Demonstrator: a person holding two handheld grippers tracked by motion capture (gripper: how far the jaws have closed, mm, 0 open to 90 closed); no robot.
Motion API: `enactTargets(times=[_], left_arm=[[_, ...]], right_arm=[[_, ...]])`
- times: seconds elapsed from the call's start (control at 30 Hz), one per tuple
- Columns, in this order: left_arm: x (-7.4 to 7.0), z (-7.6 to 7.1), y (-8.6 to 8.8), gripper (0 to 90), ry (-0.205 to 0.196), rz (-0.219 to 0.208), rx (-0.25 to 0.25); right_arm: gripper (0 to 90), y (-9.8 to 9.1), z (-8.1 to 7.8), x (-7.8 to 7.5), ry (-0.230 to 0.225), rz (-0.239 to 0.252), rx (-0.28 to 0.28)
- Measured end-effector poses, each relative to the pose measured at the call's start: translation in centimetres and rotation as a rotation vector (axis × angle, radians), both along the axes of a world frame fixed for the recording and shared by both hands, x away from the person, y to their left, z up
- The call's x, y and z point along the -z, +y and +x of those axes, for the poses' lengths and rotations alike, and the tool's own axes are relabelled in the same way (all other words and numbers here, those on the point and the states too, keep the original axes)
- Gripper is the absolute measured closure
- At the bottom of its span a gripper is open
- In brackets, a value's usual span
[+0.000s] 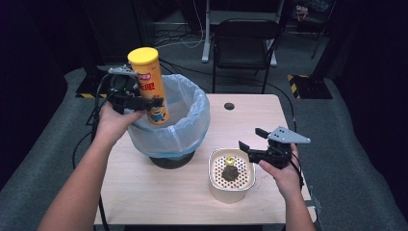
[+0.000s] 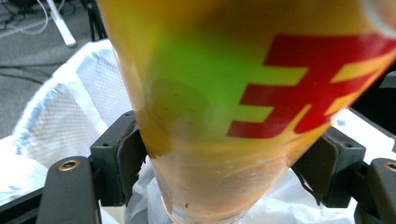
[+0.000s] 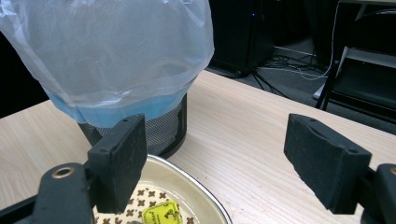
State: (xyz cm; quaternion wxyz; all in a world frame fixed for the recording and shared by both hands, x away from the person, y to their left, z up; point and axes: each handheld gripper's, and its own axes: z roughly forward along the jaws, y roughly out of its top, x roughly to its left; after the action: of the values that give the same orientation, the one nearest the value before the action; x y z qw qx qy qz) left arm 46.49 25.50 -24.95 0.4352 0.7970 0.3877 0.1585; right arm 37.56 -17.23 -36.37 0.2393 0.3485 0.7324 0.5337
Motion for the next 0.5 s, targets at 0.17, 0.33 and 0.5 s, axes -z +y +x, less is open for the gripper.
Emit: enactTargets(times=[0.17,0.33,0.5], left_arm=[[1.2,0.4,-0.9,22.0,0.029,0.021,-0.026],[1.6,0.2,-0.4,8.9,0.005,0.008,-0.087],[1.5,-0.7,1.1,9.2,0.010,-0.034,-0.079]], right_arm=[[21.2,0.0,0.0,0.0,0.000,-0.001,-0.002],[21.3,-0.2,0.0,0.0,-0.003,0.002,0.000],[21.2,-0.1,0.0,-0.1,0.000,0.003,0.002]])
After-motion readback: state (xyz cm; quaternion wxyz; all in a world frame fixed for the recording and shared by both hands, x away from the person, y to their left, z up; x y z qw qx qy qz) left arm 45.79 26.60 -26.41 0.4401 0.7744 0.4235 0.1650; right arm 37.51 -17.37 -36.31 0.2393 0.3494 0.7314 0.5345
